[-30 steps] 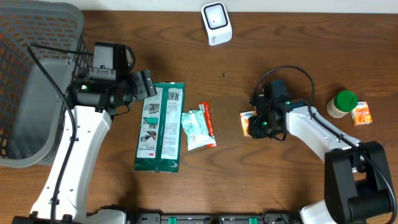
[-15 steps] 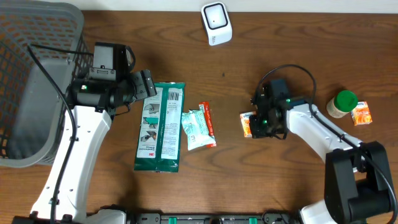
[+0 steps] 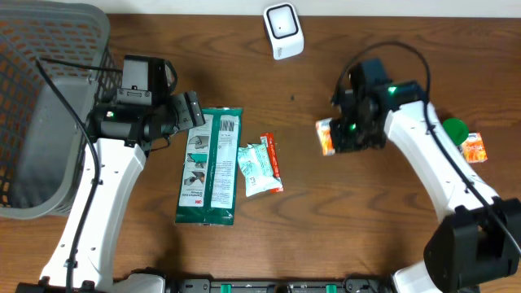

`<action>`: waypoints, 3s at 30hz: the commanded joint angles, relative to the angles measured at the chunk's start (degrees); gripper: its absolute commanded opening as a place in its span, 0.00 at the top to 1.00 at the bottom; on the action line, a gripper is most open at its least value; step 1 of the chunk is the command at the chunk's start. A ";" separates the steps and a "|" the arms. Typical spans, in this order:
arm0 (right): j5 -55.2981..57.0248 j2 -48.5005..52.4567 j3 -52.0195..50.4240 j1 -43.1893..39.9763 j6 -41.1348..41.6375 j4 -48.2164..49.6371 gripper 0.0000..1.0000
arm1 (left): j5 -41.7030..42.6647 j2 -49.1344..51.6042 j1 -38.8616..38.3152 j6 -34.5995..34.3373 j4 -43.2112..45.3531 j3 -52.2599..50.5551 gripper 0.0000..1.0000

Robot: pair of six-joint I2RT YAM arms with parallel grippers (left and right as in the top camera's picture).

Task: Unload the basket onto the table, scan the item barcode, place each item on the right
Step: 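Raise the Kleenex pack up to the white barcode scanner, then hold the Kleenex pack in front of the scanner with the right gripper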

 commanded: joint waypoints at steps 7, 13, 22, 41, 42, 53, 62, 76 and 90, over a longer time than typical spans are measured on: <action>10.03 0.28 21.59 0.57 1.11 -8.68 0.99 | -0.33 0.17 0.17 0.52 -0.02 0.11 0.12; 15.04 2.75 39.67 0.61 1.51 -18.12 0.99 | -0.33 0.17 0.17 0.52 -0.02 0.11 0.12; 17.84 16.85 66.66 1.18 1.40 -30.01 0.99 | -0.33 0.17 0.17 0.52 -0.02 0.11 0.12; 48.52 40.28 66.82 14.14 -14.25 5.25 0.99 | -0.33 0.17 0.17 0.52 -0.02 0.11 0.12; 51.30 41.72 66.82 14.78 -16.24 7.58 0.99 | -0.33 0.17 0.17 0.52 -0.02 0.11 0.12; 62.25 53.31 66.82 16.24 -33.27 22.80 0.99 | -0.33 0.17 0.17 0.52 -0.02 0.09 0.12; 58.45 55.06 66.69 14.73 -33.64 26.25 0.99 | -0.33 0.17 0.17 0.52 -0.04 0.09 0.12; 58.47 58.34 66.62 14.14 -34.12 27.23 0.99 | -0.33 0.17 0.17 0.52 -0.02 0.11 0.12; 57.61 55.71 66.71 13.25 -33.90 24.26 0.99 | -0.33 0.17 0.17 0.52 -0.02 0.11 0.12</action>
